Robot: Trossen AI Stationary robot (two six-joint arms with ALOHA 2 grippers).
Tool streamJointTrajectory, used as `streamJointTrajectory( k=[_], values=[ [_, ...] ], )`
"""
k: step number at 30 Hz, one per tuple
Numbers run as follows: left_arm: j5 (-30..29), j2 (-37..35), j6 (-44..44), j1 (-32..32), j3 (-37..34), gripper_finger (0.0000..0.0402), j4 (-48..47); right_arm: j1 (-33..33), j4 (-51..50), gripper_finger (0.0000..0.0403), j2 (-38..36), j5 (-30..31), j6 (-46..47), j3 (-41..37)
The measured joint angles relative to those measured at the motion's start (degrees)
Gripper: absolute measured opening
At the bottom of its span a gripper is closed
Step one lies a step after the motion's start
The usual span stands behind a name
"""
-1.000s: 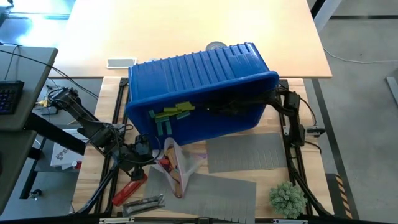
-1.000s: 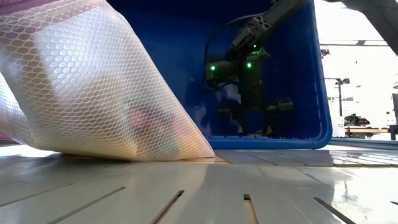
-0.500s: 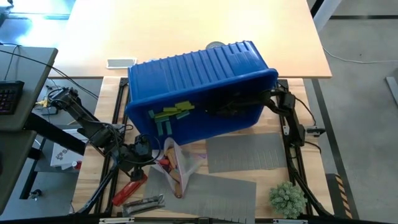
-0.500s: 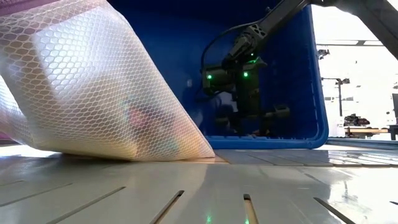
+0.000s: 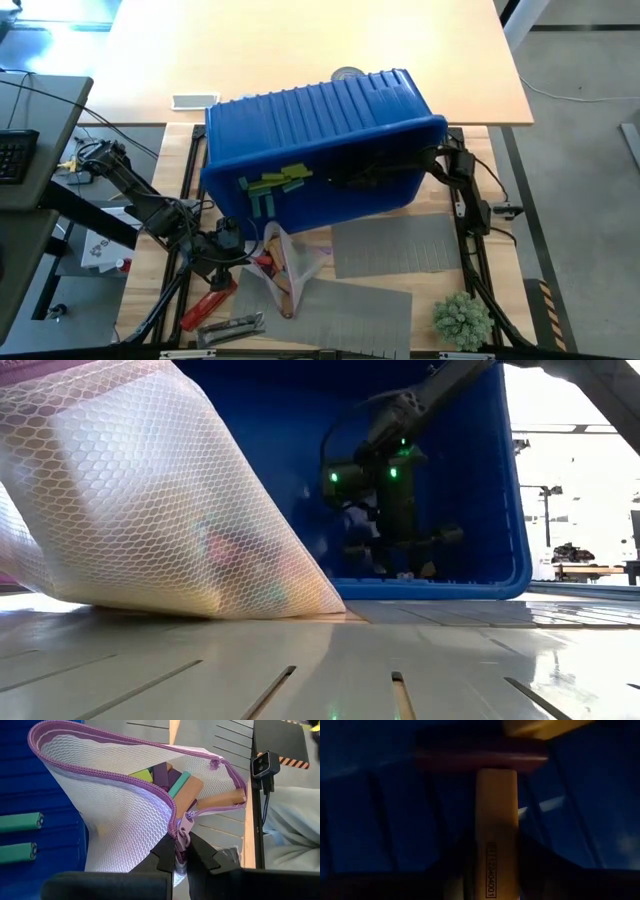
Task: Sort blocks
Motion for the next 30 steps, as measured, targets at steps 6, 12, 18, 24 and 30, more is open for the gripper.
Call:
streamJointTrajectory(
  k=[6,12,18,24,30],
  values=[
    [0.0,0.0,-1.3,0.0,0.0,0.0001,-0.1,4.6,-1.5,0.0088,-4.7,-3.1,-7.5,5.8],
    [-1.2,0.0,-4.0,0.2,0.0,0.0001,-0.1,13.6,-2.2,0.0088,-7.1,-1.8,-16.3,13.4],
    [-1.8,0.0,-6.1,3.0,0.0,0.0001,-0.2,25.8,5.1,0.0088,-7.3,-1.4,-25.3,19.9],
    [-1.7,0.0,-7.2,7.6,0.0,0.0001,-0.2,35.1,26.1,0.0088,-7.3,0.1,-34.4,21.9],
    [-1.1,-1.6,-7.8,10.1,0.0,0.0001,-0.7,35.7,39.4,0.0088,-4.6,0.7,-37.6,21.5]
  ],
)
